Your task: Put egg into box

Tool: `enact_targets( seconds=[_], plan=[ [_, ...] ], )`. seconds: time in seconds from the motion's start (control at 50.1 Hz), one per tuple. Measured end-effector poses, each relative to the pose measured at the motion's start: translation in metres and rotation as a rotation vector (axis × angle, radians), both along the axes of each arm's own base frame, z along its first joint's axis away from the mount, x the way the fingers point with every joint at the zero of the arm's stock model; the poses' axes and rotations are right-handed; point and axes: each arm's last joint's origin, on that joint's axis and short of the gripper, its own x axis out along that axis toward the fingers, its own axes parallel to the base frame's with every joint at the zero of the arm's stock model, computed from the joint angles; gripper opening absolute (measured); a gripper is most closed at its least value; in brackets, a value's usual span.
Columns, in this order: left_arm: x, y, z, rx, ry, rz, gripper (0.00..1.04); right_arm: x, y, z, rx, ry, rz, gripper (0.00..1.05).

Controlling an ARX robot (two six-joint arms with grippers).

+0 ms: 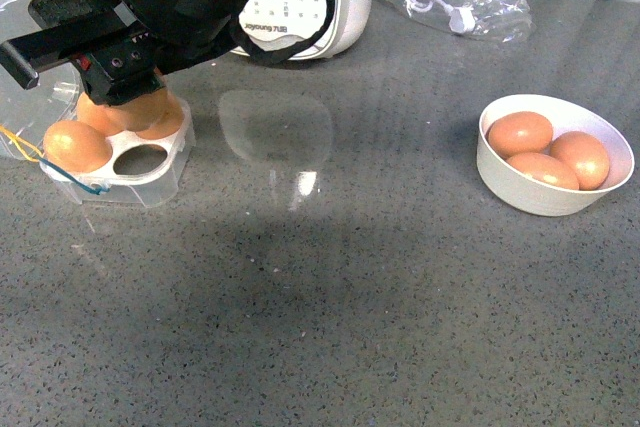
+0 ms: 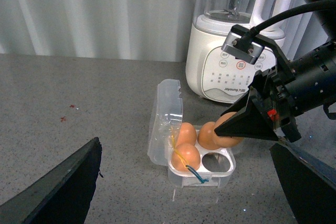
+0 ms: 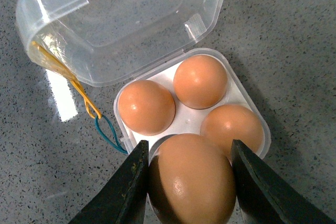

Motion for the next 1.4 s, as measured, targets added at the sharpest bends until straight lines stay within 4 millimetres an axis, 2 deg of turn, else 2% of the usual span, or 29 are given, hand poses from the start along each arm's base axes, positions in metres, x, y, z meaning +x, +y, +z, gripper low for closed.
enact_targets(
  seconds=[0.16,0.28,0.419,0.519,0.599,0.719,0.819,0.839,0.899,0.919,0.959,0.998,1.138,1.298,1.318,1.398],
  plan=[
    [0.0,0.0,0.0,0.0,0.0,0.0,0.98,0.0,0.003,-0.007,-0.015,0.022,-0.009,0.4],
    [0.0,0.0,0.0,0.0,0.0,0.0,0.98,0.0,0.004,-0.006,0.003,0.032,-0.004,0.6],
    [0.0,0.0,0.0,0.0,0.0,0.0,0.98,0.001,0.003,-0.004,0.015,0.031,-0.027,0.78],
    [0.0,0.0,0.0,0.0,0.0,0.0,0.98,0.004,-0.004,0.004,0.04,0.046,-0.084,0.97],
    [0.0,0.0,0.0,0.0,0.0,0.0,0.98,0.004,-0.011,0.012,0.063,0.044,-0.132,0.98],
    [0.0,0.0,0.0,0.0,0.0,0.0,0.98,0.004,-0.043,0.038,0.113,0.003,-0.295,0.97],
    [0.0,0.0,0.0,0.0,0.0,0.0,0.98,0.005,-0.086,0.049,0.148,-0.042,-0.548,0.97],
    [0.0,0.0,0.0,0.0,0.0,0.0,0.98,0.004,-0.09,0.048,0.158,-0.075,-0.579,0.97],
    [0.0,0.0,0.0,0.0,0.0,-0.001,0.98,0.001,-0.116,0.04,0.197,-0.437,-0.873,0.83],
    [0.0,0.0,0.0,0.0,0.0,-0.004,0.98,-0.003,-0.124,0.037,0.208,-0.502,-0.935,0.8],
    [0.0,0.0,0.0,0.0,0.0,-0.002,0.98,-0.017,-0.147,0.03,0.239,-0.614,-1.051,0.71],
    [0.0,0.0,0.0,0.0,0.0,0.0,0.98,-0.033,-0.168,0.026,0.284,-0.676,-1.097,0.62],
    [0.0,0.0,0.0,0.0,0.0,0.0,0.98,-0.08,-0.215,0.025,0.353,-0.742,-1.1,0.34],
    [0.0,0.0,0.0,0.0,0.0,0.0,0.98,-0.114,-0.247,0.007,0.315,-0.717,-1.097,0.05],
    [0.0,0.0,0.0,0.0,0.0,0.0,0.98,-0.118,-0.25,0.006,0.31,-0.717,-1.094,0.03],
    [0.0,0.0,0.0,0.0,0.0,0.0,0.98,-0.135,-0.264,0.003,0.314,-0.72,-1.096,0.03]
  ],
)
